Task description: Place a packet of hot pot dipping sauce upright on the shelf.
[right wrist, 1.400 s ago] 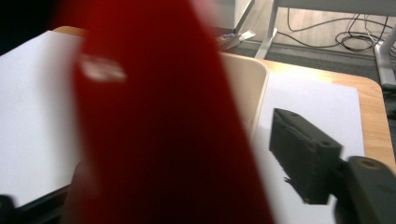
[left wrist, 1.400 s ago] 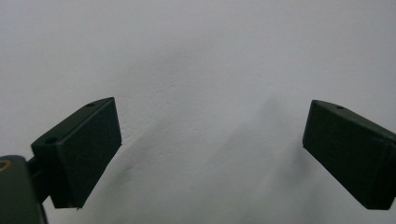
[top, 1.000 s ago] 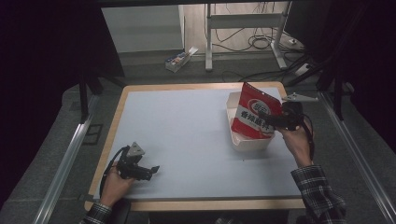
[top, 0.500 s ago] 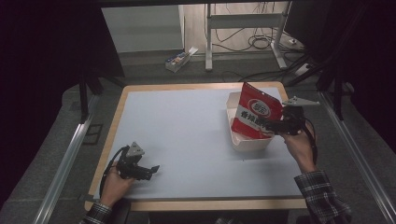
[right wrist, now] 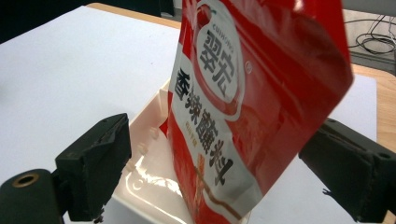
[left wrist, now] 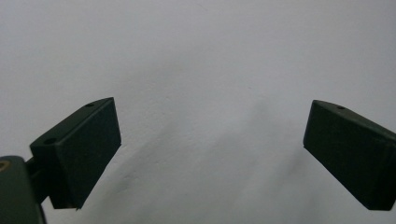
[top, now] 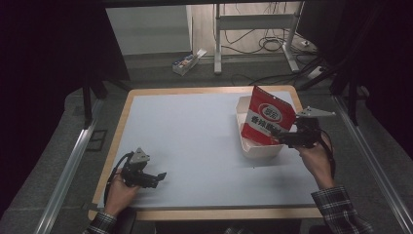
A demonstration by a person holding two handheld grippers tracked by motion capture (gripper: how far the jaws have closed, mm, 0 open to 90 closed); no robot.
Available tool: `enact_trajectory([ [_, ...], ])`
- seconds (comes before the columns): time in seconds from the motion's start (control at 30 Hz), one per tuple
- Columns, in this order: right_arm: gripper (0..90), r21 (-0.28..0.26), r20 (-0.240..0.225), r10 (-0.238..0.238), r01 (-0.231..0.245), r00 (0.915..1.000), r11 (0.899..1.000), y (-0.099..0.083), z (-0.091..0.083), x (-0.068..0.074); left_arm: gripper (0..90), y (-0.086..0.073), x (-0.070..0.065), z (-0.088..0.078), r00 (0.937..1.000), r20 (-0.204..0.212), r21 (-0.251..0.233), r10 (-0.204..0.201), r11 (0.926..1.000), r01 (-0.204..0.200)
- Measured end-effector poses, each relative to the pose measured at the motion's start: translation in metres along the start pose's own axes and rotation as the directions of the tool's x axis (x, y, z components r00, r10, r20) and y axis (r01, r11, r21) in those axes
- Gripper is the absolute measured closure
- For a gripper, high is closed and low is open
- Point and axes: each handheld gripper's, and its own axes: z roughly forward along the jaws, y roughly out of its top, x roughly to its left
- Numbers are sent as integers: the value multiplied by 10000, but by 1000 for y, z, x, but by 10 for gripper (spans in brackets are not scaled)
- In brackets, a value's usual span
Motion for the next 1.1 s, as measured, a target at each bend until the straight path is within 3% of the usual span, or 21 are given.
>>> enact_trajectory([
  [1.1,74,268,-375,-387,398,9985,9989,-38,-26,29,41,1,-2,2,9999,68,59,117,9999,-117],
])
